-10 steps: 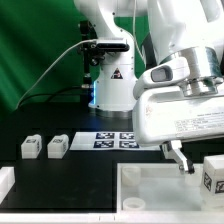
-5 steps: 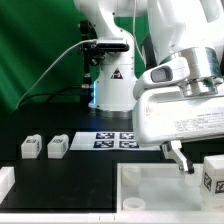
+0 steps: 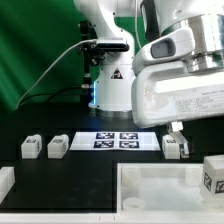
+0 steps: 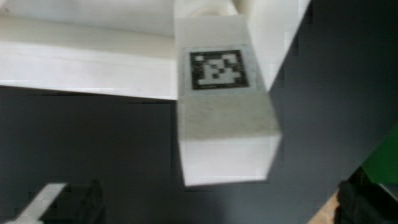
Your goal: Assemble one leg
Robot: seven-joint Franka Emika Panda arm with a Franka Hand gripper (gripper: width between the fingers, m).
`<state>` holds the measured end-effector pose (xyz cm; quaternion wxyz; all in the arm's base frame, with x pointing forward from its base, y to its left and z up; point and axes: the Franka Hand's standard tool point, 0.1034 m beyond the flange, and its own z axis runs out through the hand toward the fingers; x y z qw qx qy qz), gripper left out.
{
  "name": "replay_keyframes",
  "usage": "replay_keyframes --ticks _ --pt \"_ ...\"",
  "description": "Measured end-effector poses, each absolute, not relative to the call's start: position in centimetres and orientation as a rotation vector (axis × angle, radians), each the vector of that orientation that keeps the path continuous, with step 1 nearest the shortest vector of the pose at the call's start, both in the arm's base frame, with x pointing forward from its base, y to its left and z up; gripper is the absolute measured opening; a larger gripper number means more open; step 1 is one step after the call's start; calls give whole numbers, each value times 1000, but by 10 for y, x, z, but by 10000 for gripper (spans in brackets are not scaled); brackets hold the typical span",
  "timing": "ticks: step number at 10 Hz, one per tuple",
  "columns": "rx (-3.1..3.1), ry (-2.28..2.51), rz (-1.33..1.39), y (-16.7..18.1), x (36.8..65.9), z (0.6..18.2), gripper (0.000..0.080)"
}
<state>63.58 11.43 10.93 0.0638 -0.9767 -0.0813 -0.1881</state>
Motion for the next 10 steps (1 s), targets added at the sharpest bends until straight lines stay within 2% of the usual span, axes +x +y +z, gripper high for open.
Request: replay_keyframes --ticks 10 --pt "-2954 -240 -524 115 633 107 649"
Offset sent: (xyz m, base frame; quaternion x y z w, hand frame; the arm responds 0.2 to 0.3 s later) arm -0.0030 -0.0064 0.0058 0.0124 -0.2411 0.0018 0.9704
